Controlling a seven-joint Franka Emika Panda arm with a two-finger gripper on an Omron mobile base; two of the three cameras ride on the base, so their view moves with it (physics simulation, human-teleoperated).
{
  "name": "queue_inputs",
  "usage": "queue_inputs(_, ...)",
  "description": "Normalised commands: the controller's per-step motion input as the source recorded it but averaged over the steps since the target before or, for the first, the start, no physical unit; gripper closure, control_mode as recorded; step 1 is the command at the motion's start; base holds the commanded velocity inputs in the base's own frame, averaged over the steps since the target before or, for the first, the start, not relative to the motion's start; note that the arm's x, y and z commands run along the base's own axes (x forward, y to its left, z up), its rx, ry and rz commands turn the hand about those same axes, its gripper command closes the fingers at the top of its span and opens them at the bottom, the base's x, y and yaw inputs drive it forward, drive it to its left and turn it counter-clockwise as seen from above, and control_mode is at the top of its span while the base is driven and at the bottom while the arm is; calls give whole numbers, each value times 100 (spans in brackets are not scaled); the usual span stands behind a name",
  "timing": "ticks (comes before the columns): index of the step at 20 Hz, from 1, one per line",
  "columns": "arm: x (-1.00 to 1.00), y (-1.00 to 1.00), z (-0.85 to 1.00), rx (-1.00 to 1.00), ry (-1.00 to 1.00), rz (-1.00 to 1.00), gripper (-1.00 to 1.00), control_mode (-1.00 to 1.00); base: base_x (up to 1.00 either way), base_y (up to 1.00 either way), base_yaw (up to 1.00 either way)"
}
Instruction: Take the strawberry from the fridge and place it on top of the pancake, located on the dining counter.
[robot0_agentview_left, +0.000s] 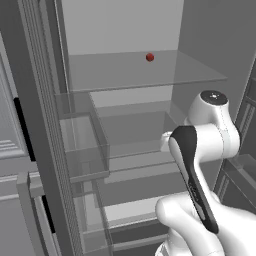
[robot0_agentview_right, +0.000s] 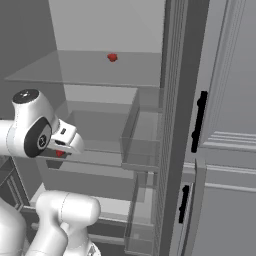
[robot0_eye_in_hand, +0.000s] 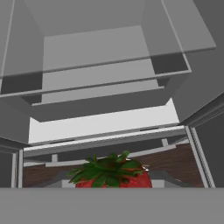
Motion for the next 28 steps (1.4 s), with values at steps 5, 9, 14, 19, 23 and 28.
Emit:
queue_inputs(5, 0, 0, 0, 0, 0, 0, 100, 100, -24, 10, 0)
queue_inputs(9, 0, 0, 0, 0, 0, 0, 100, 100, -87, 18, 3)
queue_inputs(14, 0, 0, 0, 0, 0, 0, 100, 100, -99, 33, 8)
queue_inputs(19, 0, 0, 0, 0, 0, 0, 100, 100, -100, 42, 13)
queue_inputs(23, 0, 0, 0, 0, 0, 0, 100, 100, -100, 68, 31)
queue_inputs(28, 0, 0, 0, 0, 0, 0, 100, 100, -100, 53, 36)
